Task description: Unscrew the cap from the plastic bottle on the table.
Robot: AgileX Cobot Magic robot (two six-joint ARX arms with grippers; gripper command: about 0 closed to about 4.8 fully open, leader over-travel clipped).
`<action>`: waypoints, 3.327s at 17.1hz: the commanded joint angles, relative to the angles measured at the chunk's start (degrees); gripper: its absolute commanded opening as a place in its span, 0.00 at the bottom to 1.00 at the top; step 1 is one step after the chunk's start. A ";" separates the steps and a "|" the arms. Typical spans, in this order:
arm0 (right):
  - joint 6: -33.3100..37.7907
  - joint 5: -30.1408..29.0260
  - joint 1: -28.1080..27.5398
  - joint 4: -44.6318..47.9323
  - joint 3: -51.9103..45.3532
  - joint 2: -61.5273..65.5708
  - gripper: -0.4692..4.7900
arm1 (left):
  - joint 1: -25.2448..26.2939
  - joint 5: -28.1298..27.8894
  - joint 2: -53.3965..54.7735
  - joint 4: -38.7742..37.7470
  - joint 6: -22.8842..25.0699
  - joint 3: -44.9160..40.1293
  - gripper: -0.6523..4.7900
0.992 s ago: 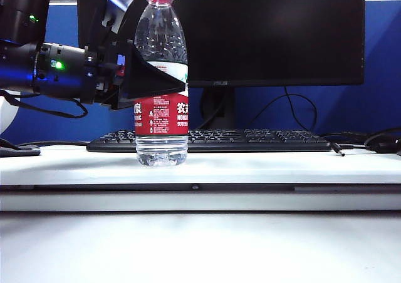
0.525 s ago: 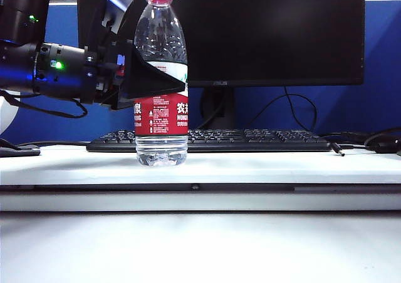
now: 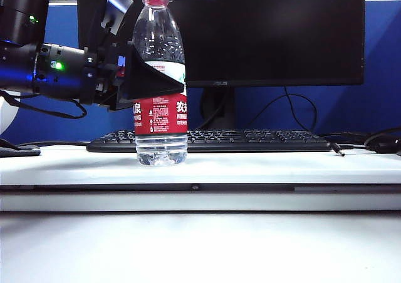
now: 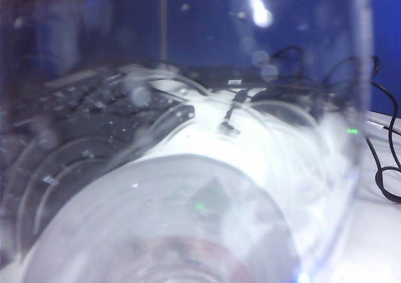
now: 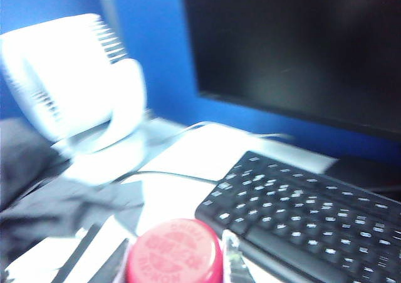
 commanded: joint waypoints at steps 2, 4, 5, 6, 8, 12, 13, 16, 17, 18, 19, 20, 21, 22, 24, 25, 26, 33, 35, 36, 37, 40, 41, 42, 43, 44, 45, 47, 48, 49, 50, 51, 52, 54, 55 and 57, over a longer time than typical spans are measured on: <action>-0.22 -12.48 -4.61 -7.15 -0.04 -0.63 0.35 | -0.11 0.70 0.48 -4.39 -0.24 -0.59 0.70; -0.37 -21.07 -7.91 -8.87 -0.04 -0.92 0.35 | -0.11 0.90 0.48 -4.42 -0.24 -0.57 0.70; -0.44 -24.79 -9.05 -9.07 -0.04 -1.03 0.35 | -0.11 0.87 0.48 -4.42 -0.24 -0.57 0.70; -0.44 -28.30 -10.14 -9.20 -0.04 -1.03 0.35 | -0.11 0.87 0.48 -4.42 -0.24 -0.57 0.70; -0.44 -41.81 -14.08 -10.88 -0.04 -1.05 0.35 | -0.11 0.87 0.48 -4.42 -0.24 -0.57 0.70; -0.66 -49.77 -16.04 -12.79 -0.04 -1.03 0.35 | -0.11 0.90 0.48 -4.42 -0.26 -0.59 0.70; -0.94 -50.18 -16.06 -12.81 -0.04 -1.03 0.35 | -0.11 0.90 0.48 -4.42 -0.24 -0.59 0.70; -1.51 -50.14 -16.06 -13.05 -0.04 -1.03 0.35 | -0.11 1.53 0.48 -4.46 -0.24 -0.59 0.70; -1.49 -50.07 -16.06 -12.98 -0.02 -1.07 0.35 | -0.11 1.53 0.48 -4.63 -0.24 -0.59 0.70; -1.49 -49.57 -16.11 -12.76 -0.02 -1.14 0.35 | -0.11 1.55 0.48 -4.90 -0.26 -0.59 0.70; -1.46 -49.51 -16.11 -12.55 0.00 -1.18 0.35 | -0.11 1.55 0.48 -5.07 -0.24 -0.59 0.70; -1.46 -49.46 -16.11 -12.17 0.00 -1.29 0.35 | -0.11 1.60 0.48 -5.27 -0.24 -0.59 0.70; -1.44 -49.48 -16.11 -11.78 0.00 -1.40 0.35 | -0.11 1.57 0.48 -5.46 -0.24 -0.59 0.70; -1.46 -49.48 -16.11 -11.67 0.00 -1.73 0.35 | -0.11 1.57 0.48 -5.64 -0.24 -0.59 0.70; -1.46 -49.48 -16.13 -11.41 0.00 -2.14 0.35 | -0.11 1.57 0.48 -5.70 -0.24 -0.59 0.70; -1.46 -49.46 -16.15 -11.28 0.00 -2.38 0.35 | -0.11 1.57 0.48 -5.68 -0.24 -0.59 0.70; -1.44 -49.48 -16.31 -11.21 0.00 -2.56 0.35 | -0.11 1.55 0.48 -5.68 -0.24 -0.59 0.70; -1.44 -49.48 -16.28 -11.37 -0.02 -2.78 0.37 | -0.11 1.53 0.48 -5.68 -0.22 -0.59 0.70; -1.44 -49.48 -16.22 -11.85 -0.02 -2.78 0.42 | -0.11 1.51 0.48 -5.68 -0.22 -0.59 0.70; -1.44 -49.22 -16.22 -12.13 -0.04 -2.78 0.45 | -0.11 1.51 0.48 -5.68 -0.20 -0.59 0.70; -1.44 -47.12 -16.15 -12.63 -0.04 -2.78 0.51 | -0.11 1.51 0.48 -5.66 -0.22 -0.59 0.70; -0.59 -43.91 -16.00 -13.05 -0.02 -2.93 0.61 | -0.11 1.51 0.48 -5.68 -0.22 -0.59 0.70; 0.07 -43.63 -16.00 -13.05 -0.04 -3.26 0.61 | -0.11 1.51 0.48 -5.68 -0.22 -0.59 0.70; 0.11 -43.45 -15.96 -13.14 -0.04 -3.69 0.61 | -0.11 1.51 0.48 -5.68 -0.22 -0.57 0.70; 0.15 -43.01 -15.93 -13.14 -0.04 -4.13 0.61 | -0.11 1.49 0.48 -5.68 -0.20 -0.57 0.70; 0.28 -41.40 -15.87 -13.22 -0.04 -4.81 0.61 | -0.11 1.51 0.48 -5.66 -0.20 -0.57 0.70; 0.33 -39.56 -15.69 -13.35 -0.04 -5.53 0.61 | -0.11 1.42 0.48 -5.66 -0.17 -0.57 0.70; 0.37 -34.25 -15.10 -13.77 -0.04 -7.76 0.63 | -0.11 1.29 0.48 -5.66 -0.09 -0.57 0.70; 0.37 -31.32 -14.40 -14.10 -0.04 -9.11 0.64 | -0.11 1.27 0.48 -5.66 -0.07 -0.57 0.70; 0.52 -27.30 -12.98 -14.45 -0.07 -10.49 0.69 | -0.11 1.27 0.48 -5.66 -0.04 -0.57 0.70; 0.48 -23.23 -11.63 -14.60 -0.09 -11.54 0.77 | -0.11 1.27 0.48 -5.66 -0.04 -0.57 0.70; 0.48 -17.46 -9.75 -14.67 -0.09 -12.63 0.84 | -0.11 1.18 0.48 -5.64 -0.02 -0.57 0.70; 0.44 -11.85 -7.37 -14.32 -0.09 -13.31 0.85 | -0.11 0.83 0.48 -5.64 -0.04 -0.57 0.70; 1.03 2.67 -1.68 -12.90 -0.07 -13.49 0.86 | -0.11 0.83 0.48 -5.66 -0.02 -0.57 0.70; 1.16 12.31 2.25 -11.39 -0.09 -13.38 0.87 | -0.11 0.85 0.48 -5.66 -0.04 -0.57 0.70; 1.09 24.28 8.68 -5.42 -0.09 -11.45 0.99 | -0.11 0.83 0.48 -5.62 -0.02 -0.57 0.70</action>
